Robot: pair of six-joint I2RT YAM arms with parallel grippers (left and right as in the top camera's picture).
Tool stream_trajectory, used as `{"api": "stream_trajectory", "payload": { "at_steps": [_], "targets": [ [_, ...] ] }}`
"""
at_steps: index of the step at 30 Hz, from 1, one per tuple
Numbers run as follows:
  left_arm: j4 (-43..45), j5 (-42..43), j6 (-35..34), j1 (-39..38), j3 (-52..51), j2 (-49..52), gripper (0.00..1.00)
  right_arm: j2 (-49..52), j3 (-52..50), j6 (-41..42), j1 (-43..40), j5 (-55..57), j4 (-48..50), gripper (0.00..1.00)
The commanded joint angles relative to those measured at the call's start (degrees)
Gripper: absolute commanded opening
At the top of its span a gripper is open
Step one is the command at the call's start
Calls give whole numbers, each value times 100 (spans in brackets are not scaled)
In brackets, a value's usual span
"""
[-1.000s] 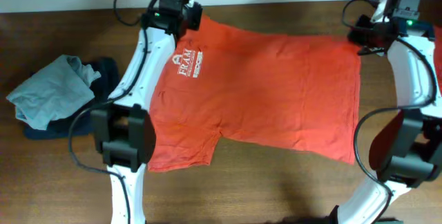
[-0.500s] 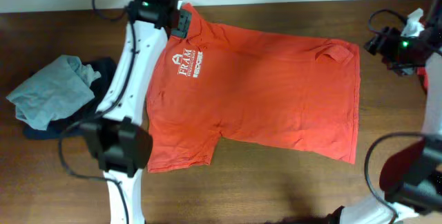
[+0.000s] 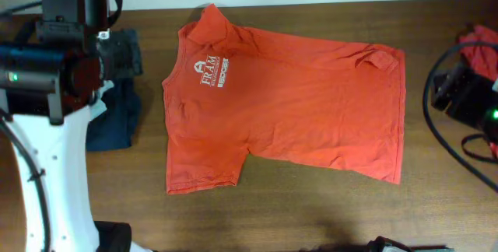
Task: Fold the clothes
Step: 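Release the shirt and move both grippers to its bottom corners, then grasp the shirt's lower left and lower right edges with both grippers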
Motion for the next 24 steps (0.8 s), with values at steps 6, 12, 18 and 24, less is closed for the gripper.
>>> {"api": "stream_trajectory", "payload": {
  "at_steps": [6, 12, 18, 24],
  "targets": [
    [605, 564, -293, 138, -2778, 168, 82, 826, -2682, 302, 4, 273, 315, 82],
    [2041, 1729, -295, 160, -5204, 168, 83, 1274, -4079, 424, 4, -46, 1224, 82],
    [3110, 2575, -426, 560, -7132, 190, 87, 1370, -5034, 605, 4, -39, 1862, 82],
    [4103, 3062, -573, 868, -8299, 201, 82, 1370, -5246, 750, 2, 192, 2072, 82]
  ]
}}
